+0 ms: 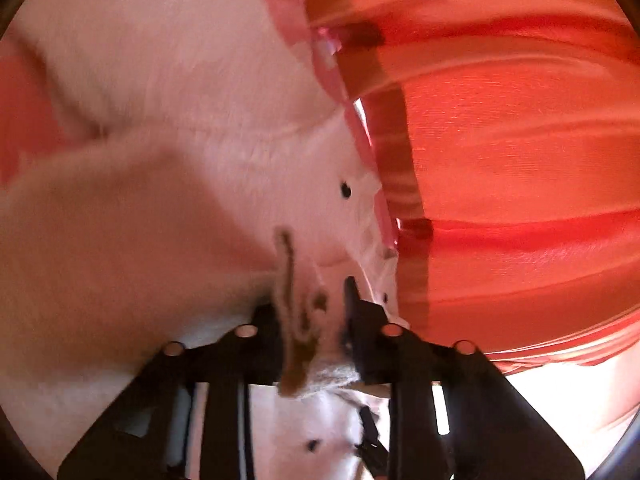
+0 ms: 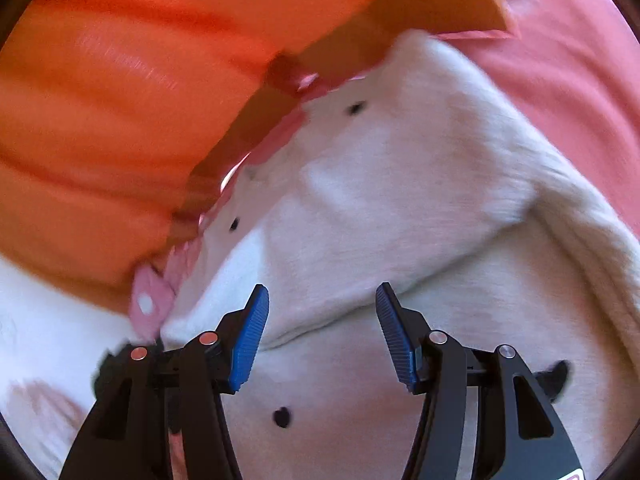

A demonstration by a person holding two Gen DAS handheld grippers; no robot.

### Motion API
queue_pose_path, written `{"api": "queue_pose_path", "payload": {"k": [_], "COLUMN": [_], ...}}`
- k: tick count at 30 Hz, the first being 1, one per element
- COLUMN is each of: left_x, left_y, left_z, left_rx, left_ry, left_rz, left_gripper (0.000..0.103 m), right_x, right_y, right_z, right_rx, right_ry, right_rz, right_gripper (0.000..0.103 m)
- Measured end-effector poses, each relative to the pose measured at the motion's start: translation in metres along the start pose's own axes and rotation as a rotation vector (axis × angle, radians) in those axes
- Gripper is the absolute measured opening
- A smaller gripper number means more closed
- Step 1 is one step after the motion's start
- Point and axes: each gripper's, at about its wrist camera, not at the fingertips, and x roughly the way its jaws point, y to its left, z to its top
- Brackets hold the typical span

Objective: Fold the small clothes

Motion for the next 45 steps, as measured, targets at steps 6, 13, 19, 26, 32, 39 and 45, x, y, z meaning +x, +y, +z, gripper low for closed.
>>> {"api": "queue_pose_path", "payload": {"k": [6, 13, 19, 26, 32, 39, 45], "left_x": [0.005, -0.005, -0.012, 0.016, -0.009, -0.010, -0.007], "left_y": [-0.005, -0.010, -0.024, -0.005, -0.034, -0.036, -0.011], "left_z": [-0.018, -0.031, -0.020, -0.006, 0.001, 0.014, 0.025], "left_rx": [-0.026, -0.055, -0.001, 0.017, 0.182, 0.378, 0.216], "left_ry": [0.051, 0.079, 0.079, 0.118, -0.031, -0.149, -0.088], "left_rz": [0.079, 0.015, -0.048, 0.002, -0.029, 0.162, 0.100], "left_gripper": [0.057, 0.050, 0.049, 0.011, 0.006, 0.001, 0.001], "right_x": [-0.004, -0.002, -0.010, 0.000, -0.034, -0.028, -0.009], "right_y": [-0.012, -0.010, -0.023, -0.034, -0.016, -0.036, -0.043], "right_z": [0.005, 0.005, 0.017, 0.037, 0.048, 0.061, 0.062], "right_rx": [0.052, 0.041, 0.088, 0.114, 0.002, -0.037, 0.046], "right_ry": [-0.022, -0.029, -0.078, -0.110, -0.280, -0.273, -0.210], "right_rz": [-0.018, -0.043, -0.058, -0.066, -0.001, -0.182, -0.244], "right_gripper": [0.055, 0.055, 0.055, 0.047, 0.008, 0.007, 0.012]}}
